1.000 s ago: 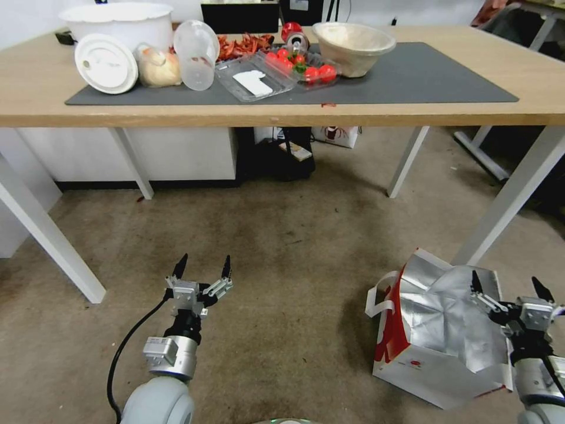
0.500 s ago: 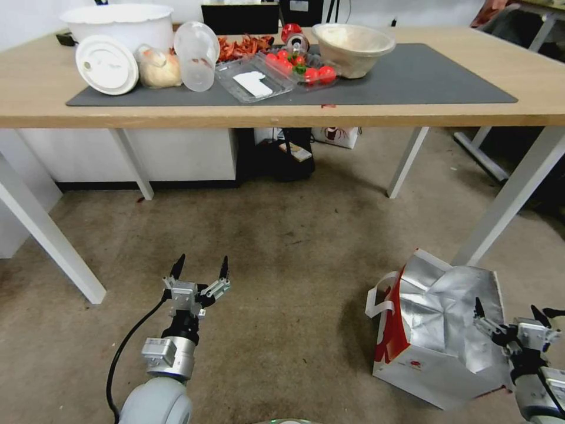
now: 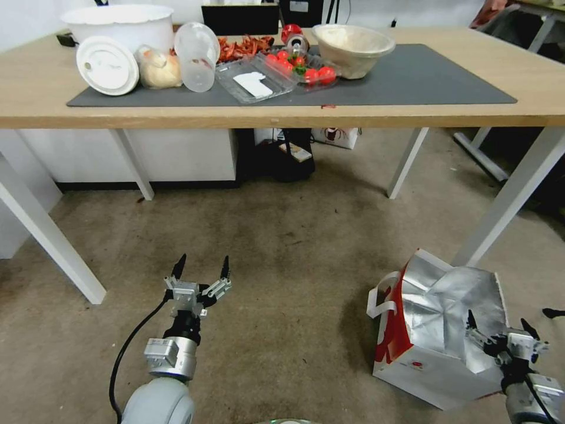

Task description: Pick up the food delivery bag from the floor and place it on the table.

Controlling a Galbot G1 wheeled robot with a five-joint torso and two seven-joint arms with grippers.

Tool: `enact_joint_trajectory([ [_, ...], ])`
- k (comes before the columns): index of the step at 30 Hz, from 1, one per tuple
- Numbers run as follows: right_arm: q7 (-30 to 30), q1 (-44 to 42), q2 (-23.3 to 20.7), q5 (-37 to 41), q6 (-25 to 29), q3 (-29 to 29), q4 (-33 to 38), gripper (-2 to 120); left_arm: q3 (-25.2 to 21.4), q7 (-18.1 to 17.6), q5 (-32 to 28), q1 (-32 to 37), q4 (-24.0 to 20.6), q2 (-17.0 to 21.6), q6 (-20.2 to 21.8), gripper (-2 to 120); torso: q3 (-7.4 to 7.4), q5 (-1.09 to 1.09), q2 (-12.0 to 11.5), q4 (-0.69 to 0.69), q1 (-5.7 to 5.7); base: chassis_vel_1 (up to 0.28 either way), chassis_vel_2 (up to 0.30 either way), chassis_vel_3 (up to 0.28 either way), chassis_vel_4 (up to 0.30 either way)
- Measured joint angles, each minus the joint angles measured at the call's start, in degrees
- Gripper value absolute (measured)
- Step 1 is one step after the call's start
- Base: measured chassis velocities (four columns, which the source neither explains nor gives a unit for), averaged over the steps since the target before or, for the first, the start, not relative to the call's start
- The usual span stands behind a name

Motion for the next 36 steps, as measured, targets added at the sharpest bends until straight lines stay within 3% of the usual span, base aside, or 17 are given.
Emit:
enact_joint_trajectory([
  [7,0.59,0.07,0.35,0.32,0.03,-0.36,-0.17,72,0.74,-0.71,0.60,0.01,0.12,-0.47,-0.32,96,0.00,0.00,0.01,0.00,0.00,0.000,0.000,0.000,0.000],
  [9,0.64,0.06,0.38,0.45,0.04,-0.37,-0.18,70,0.80,-0.74,0.64,0.00,0.12,-0.49,-0.34,96,0.00,0.00,0.01,0.00,0.00,0.000,0.000,0.000,0.000],
  [16,0.89,-0.16,0.60,1.72,0.06,-0.55,-0.31,39,0.62,-1.31,0.60,-0.21,-0.10,-0.03,-0.35,96,0.00,0.00,0.03,0.00,0.00,0.000,0.000,0.000,0.000],
  [23,0.93,0.16,0.75,1.86,-0.20,-0.81,-0.36,15,0.41,-1.72,0.39,-0.30,-0.29,0.13,-0.38,96,0.00,0.00,0.04,0.00,0.01,0.000,0.000,0.000,0.000],
  [25,0.93,0.16,0.75,1.87,-0.20,-0.81,-0.36,14,0.39,-1.74,0.36,-0.32,-0.29,0.14,-0.38,96,0.00,0.00,0.04,0.00,0.01,0.000,0.000,0.000,0.000],
  [27,0.93,0.15,0.78,1.86,-0.21,-0.82,-0.36,0,0.29,-1.80,0.21,-0.50,-0.23,0.25,-0.41,96,0.00,0.00,0.04,0.00,0.00,0.000,0.000,0.000,0.000],
  [36,1.17,0.16,0.81,1.86,-0.26,-0.86,0.04,0,0.42,-1.85,0.11,-0.89,0.35,0.27,-0.43,96,0.00,0.01,0.04,0.00,0.01,0.000,0.000,0.000,0.000],
])
